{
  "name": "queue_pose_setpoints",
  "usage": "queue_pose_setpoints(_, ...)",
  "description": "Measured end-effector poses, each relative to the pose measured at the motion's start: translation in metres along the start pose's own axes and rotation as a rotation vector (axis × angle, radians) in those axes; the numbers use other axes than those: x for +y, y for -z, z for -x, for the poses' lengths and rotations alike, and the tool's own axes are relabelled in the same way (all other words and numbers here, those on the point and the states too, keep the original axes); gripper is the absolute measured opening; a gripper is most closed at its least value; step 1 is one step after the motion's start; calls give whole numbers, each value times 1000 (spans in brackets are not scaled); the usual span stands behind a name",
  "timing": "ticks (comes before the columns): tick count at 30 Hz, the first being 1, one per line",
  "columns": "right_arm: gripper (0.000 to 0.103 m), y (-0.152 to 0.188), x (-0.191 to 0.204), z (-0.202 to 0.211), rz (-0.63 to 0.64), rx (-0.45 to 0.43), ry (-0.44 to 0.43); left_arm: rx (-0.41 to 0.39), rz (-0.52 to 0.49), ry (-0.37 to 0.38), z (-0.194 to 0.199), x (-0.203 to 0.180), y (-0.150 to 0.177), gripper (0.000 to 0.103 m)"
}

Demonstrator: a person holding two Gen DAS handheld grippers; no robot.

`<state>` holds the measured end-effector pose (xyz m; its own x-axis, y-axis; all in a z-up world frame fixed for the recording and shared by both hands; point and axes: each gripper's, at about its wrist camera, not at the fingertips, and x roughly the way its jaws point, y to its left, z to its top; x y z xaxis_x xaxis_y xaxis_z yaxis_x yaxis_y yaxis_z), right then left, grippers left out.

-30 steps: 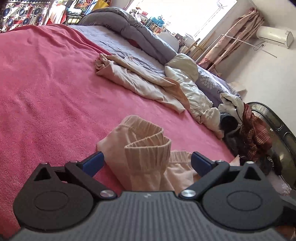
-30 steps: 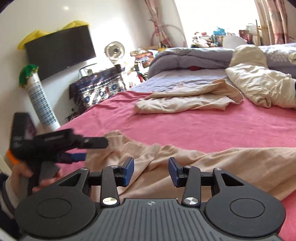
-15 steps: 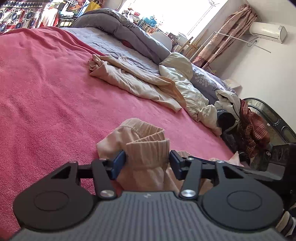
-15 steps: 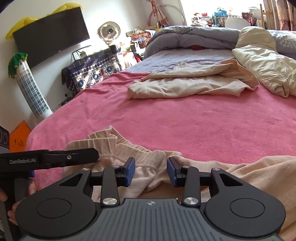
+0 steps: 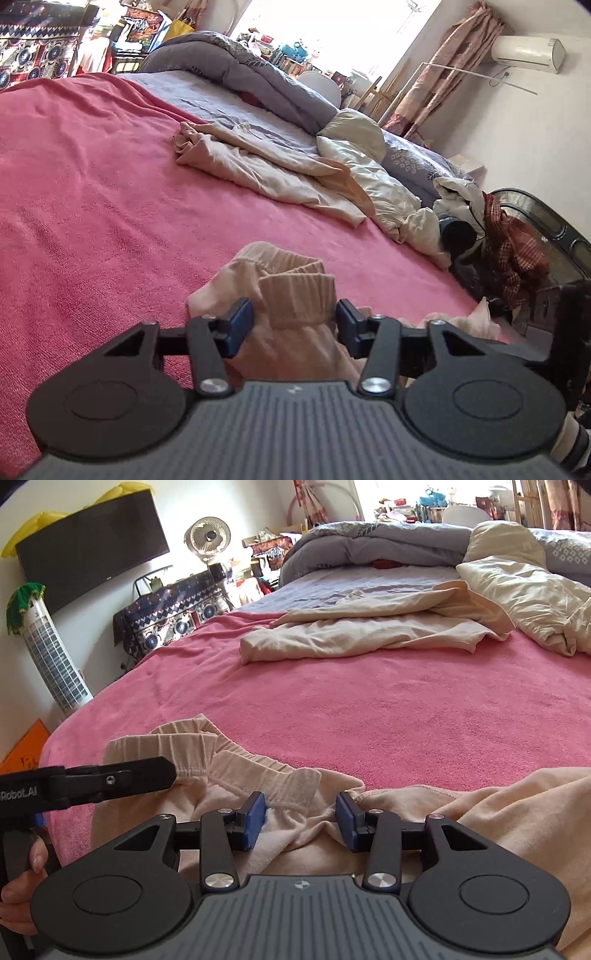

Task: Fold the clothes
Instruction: 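Grasp the waistband edge with the left gripper beside the right gripper, then lift the pants by the waistband with both grippers and shake them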

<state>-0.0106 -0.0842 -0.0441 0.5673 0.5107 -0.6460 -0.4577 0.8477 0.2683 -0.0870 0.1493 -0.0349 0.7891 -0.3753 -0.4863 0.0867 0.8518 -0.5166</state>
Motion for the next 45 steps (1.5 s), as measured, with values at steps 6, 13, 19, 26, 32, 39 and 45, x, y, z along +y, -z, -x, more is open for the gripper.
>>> queue_pose_setpoints(6, 47, -1, -15, -1, -70, -5, -39, -27, 7, 165, 18, -2, 1, 7)
queue_pose_setpoints(13, 53, -12, 21, -9, 66, -6, -82, -41, 53, 121, 31, 11, -2, 7)
queue_pose_setpoints(19, 7, -24, 32, 5, 57, -34, 9, -24, 92, 43, 29, 26, -6, 5)
queue_pose_setpoints(26, 7, -116, 51, 127, 225, -334, 219, -138, -82, 66, 41, -28, -78, 4)
queue_pose_setpoints(32, 7, -203, 91, 272, 446, -620, 471, -368, -274, 128, 85, -130, -198, 4)
queue_pose_setpoints(39, 7, -269, 150, 418, 633, -890, 756, -646, -451, 182, 171, -283, -317, 4)
queue_pose_setpoints(45, 7, -298, 181, 513, 644, -1087, 870, -856, -589, 176, 264, -373, -360, 4)
